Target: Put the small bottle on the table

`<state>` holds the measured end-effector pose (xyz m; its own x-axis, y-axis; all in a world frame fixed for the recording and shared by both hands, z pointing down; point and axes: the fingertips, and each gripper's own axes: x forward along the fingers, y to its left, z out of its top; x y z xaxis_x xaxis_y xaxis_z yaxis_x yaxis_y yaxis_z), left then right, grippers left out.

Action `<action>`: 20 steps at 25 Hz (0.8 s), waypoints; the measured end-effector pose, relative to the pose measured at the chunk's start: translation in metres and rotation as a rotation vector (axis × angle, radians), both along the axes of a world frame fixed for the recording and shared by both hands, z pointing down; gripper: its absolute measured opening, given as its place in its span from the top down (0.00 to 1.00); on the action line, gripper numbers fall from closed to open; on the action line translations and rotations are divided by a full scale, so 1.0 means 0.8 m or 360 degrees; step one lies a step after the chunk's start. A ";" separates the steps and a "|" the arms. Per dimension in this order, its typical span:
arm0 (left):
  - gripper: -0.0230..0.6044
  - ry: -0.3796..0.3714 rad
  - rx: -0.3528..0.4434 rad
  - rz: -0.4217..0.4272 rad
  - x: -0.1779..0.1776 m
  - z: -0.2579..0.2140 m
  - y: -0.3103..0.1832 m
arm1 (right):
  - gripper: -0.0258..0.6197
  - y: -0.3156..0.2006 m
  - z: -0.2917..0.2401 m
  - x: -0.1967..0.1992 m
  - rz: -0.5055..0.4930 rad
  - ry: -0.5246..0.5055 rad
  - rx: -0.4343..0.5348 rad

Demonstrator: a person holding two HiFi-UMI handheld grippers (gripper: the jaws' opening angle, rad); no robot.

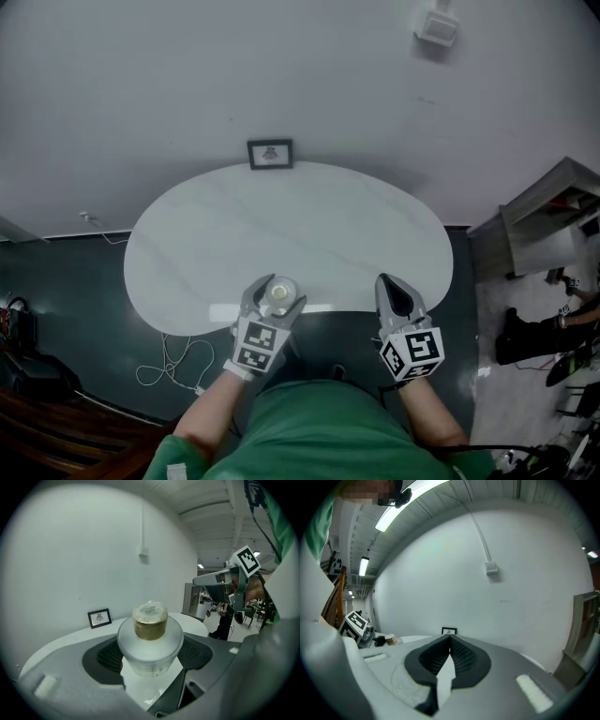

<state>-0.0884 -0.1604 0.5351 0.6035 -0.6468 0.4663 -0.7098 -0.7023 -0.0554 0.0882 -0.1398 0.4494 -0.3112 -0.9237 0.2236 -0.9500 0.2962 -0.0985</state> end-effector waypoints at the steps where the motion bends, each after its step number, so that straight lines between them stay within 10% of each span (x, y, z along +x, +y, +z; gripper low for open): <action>1: 0.42 -0.0006 -0.0002 0.0023 0.000 0.004 -0.008 | 0.96 -0.005 0.000 0.000 0.0024 0.0003 -0.0007; 20: 0.42 -0.0167 -0.0052 0.0323 0.044 0.097 -0.100 | 0.96 -0.063 0.030 0.023 0.0213 0.0039 -0.0115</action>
<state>-0.0531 -0.2406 0.6128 0.6667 -0.5007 0.5521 -0.5454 -0.8326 -0.0964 0.1064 -0.1905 0.4734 -0.1802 -0.9377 0.2971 -0.9829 0.1599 -0.0914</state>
